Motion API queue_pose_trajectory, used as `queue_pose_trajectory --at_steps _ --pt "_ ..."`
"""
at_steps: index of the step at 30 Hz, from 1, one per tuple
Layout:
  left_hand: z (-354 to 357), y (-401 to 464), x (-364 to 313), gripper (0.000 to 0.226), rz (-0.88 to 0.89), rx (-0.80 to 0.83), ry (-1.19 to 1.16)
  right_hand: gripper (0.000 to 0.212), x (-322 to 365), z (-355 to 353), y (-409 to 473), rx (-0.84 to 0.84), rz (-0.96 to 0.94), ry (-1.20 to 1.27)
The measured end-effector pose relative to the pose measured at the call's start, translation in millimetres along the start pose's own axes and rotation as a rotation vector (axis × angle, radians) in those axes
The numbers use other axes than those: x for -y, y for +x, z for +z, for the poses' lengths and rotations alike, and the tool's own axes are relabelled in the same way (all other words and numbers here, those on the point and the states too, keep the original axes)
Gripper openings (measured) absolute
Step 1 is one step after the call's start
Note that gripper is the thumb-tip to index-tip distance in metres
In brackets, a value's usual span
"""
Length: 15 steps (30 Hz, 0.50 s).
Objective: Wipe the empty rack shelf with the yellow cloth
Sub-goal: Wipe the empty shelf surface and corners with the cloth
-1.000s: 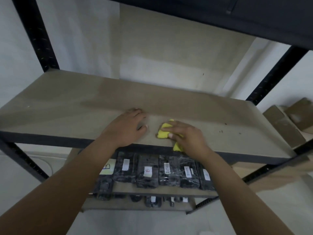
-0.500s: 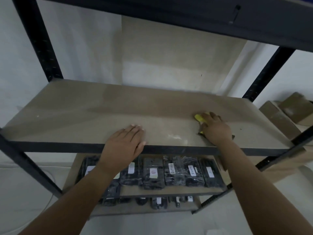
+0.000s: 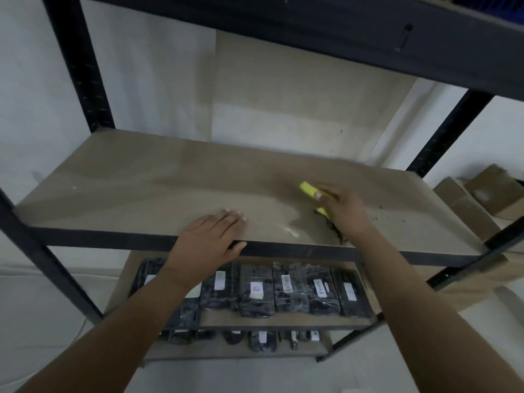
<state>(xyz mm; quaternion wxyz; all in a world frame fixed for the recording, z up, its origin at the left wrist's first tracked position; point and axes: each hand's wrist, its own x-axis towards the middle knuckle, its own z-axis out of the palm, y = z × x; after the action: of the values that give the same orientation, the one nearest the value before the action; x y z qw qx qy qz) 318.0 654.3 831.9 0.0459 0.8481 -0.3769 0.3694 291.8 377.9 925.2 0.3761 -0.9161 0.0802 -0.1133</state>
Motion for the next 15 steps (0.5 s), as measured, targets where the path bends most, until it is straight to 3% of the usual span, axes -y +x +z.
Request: queue_pose_trajectory --at_steps 4,6,11,15 --pt "-2 -17 12 0.041 0.014 -0.01 0.07 0.044 -8 30 35 0.117 -0.003 -0.472" --pt "1 -20 12 0.04 0.014 -0.03 0.107 0.043 0 52 32 0.095 -0.065 -0.613" --pt "14 -26 -1 0.034 -0.098 -0.15 0.167 0.031 22 78 -34 -0.066 -0.336 -0.503" --pt "17 -26 0 0.035 -0.109 -0.15 0.197 0.024 23 81 -83 -0.218 -0.476 -0.446"
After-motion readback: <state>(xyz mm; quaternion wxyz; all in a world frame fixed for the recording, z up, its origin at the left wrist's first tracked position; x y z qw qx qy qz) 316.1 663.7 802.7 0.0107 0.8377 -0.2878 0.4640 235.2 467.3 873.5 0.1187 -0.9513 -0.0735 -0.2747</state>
